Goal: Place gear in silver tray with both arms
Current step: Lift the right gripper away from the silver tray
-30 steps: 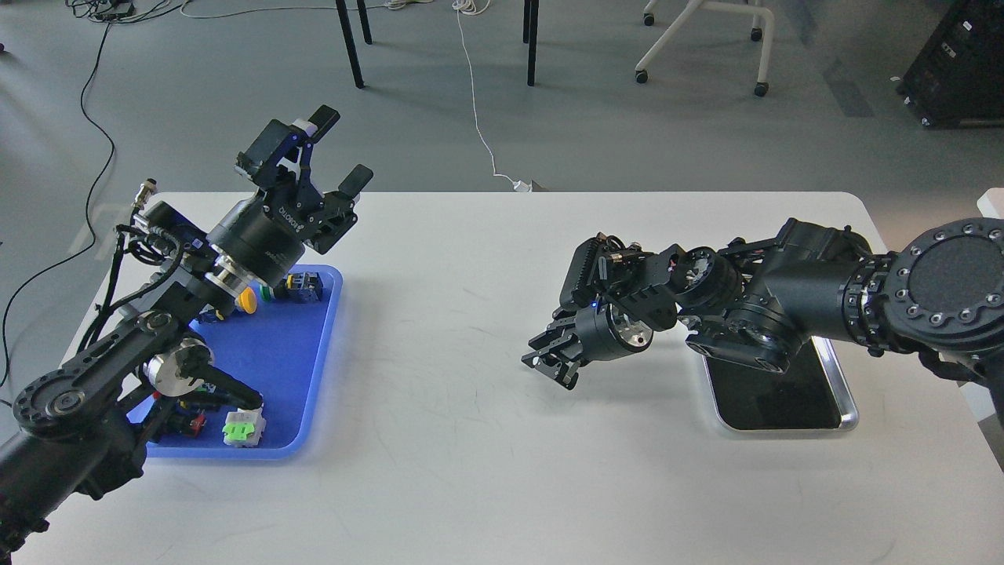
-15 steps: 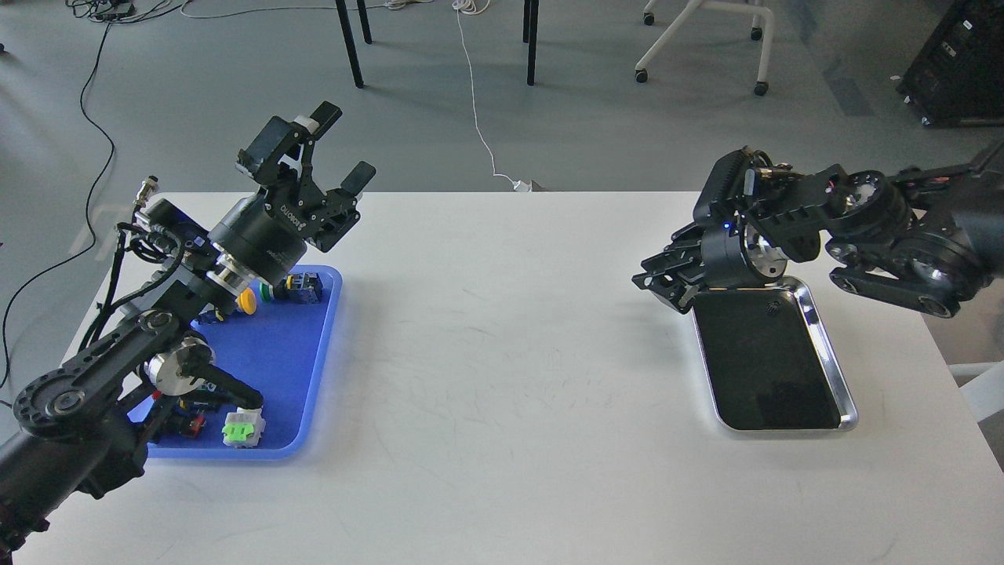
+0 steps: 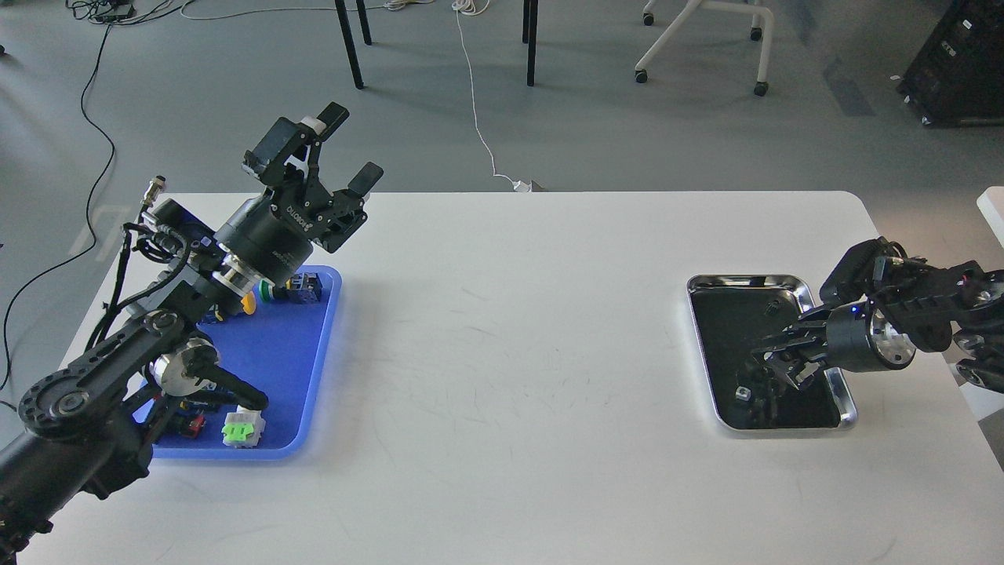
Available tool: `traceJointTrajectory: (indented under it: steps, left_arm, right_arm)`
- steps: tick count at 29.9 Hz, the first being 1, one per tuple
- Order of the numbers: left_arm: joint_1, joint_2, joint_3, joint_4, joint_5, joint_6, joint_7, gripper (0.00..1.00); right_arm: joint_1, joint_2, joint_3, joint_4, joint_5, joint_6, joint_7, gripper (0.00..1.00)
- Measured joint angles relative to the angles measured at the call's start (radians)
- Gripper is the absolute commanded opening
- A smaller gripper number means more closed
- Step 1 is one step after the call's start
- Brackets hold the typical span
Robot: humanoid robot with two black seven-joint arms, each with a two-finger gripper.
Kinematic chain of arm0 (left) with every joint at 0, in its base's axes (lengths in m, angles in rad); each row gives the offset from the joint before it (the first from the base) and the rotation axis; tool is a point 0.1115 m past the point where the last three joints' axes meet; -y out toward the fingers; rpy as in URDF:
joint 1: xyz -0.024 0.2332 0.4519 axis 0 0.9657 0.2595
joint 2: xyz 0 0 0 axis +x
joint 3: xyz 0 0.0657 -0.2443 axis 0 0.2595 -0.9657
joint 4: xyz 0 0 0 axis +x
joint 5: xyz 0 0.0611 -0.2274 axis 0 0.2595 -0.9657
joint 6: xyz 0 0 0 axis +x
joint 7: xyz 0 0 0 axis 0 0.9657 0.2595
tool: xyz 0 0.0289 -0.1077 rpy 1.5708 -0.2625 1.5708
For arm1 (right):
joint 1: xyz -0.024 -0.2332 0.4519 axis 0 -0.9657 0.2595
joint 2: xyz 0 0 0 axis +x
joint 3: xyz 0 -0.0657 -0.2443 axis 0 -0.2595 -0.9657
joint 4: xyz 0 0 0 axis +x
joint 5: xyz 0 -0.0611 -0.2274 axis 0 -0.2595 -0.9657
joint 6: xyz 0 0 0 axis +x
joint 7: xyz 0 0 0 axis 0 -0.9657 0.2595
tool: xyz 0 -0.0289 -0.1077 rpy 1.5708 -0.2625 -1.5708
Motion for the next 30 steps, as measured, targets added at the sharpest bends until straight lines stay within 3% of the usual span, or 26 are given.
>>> traceJointTrajectory:
  steps: [1,3,10,16,24,30]
  left_arm:
    - [0.0,0.0,0.0,0.0,0.0,0.001,0.0,0.98]
    - [0.0,0.001,0.0,0.0,0.0,0.001,0.0,0.98]
    - [0.0,0.005,-0.003,-0.001,0.0,0.001,0.0,0.98]
    - [0.004,0.0,-0.003,-0.001,0.0,0.002,0.0,0.98]
    - [0.037,-0.008,-0.005,0.0,0.002,0.014,0.0,0.98]
    - [0.059,-0.038,-0.006,0.0,0.003,0.121,0.0,0.98]
  right_arm:
    - [0.0,0.0,0.004,0.0,0.0,-0.002,0.0,0.95]
    - [-0.001,-0.004,0.017,0.003,0.001,-0.003,0.0,0.97]
    - [-0.014,-0.079,0.258,0.026,0.07,-0.004,0.0,0.97]
    - [-0.134,-0.096,0.55,0.039,0.517,-0.003,0.0,0.97]
    - [-0.3,-0.002,0.773,0.045,1.178,0.007,0.0,0.97]
    - [-0.393,0.032,0.877,0.1,1.466,0.091,0.0,0.99]
